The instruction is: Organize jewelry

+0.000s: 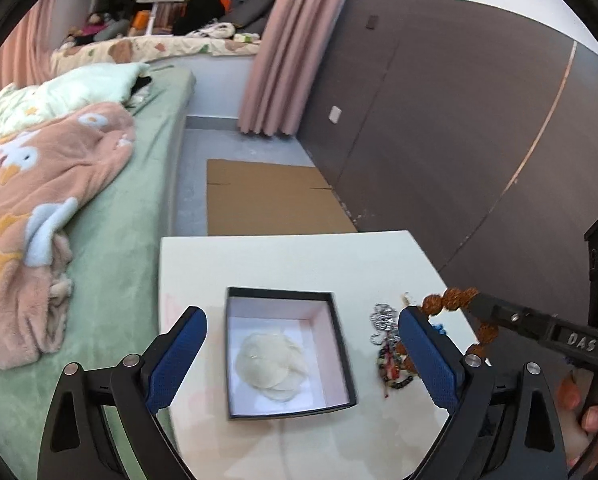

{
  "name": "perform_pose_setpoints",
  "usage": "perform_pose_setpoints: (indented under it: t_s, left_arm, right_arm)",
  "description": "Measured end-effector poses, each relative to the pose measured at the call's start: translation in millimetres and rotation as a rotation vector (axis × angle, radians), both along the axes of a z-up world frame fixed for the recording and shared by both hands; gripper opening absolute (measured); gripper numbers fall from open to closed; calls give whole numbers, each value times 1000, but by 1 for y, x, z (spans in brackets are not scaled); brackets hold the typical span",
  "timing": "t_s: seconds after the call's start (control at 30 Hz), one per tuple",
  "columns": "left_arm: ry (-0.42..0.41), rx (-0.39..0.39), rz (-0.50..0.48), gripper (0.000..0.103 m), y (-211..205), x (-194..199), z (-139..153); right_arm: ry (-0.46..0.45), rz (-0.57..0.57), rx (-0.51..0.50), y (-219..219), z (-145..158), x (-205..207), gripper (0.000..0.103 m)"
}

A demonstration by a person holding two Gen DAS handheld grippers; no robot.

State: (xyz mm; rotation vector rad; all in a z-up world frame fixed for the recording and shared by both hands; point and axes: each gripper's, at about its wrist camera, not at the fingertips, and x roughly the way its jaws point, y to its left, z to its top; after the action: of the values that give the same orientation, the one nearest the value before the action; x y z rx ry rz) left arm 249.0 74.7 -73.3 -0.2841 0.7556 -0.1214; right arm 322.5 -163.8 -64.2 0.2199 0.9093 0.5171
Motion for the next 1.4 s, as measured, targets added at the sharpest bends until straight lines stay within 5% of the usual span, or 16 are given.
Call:
perform_pose_setpoints:
  t_s: [0.4,0.43,0.5,0.57,0.93,1.07,1.23,1.4]
  left_arm:
    - [-18,13,118,97,49,-32,9]
    - [-19,13,124,97,51,-34,10]
    - [-21,19,137,97,55,-40,11]
    - [-25,25,138,97,55,-43,13]
    - [-33,22,39,97,7,-32,10]
    - [-24,19,-12,97,-21,-23,5]
    - [-14,32,-71,96,-55,-13,-1]
    - [5,42,-128,82,-83,-3,-6]
  right_arm:
    - [16,127,84,73,7,11,20]
    - [33,114,54,78,3,13,23]
    - [57,93,26,82,-2,16,47]
    - [37,71,49,74,-2,11,68]
    - [30,-119,9,-27,-7,-9,70]
    - [54,-190,32,-67,-15,-11,89]
    - [109,-227,48,-98,-31,-7,92]
    - [121,-239,72,-118,-44,-9,92]
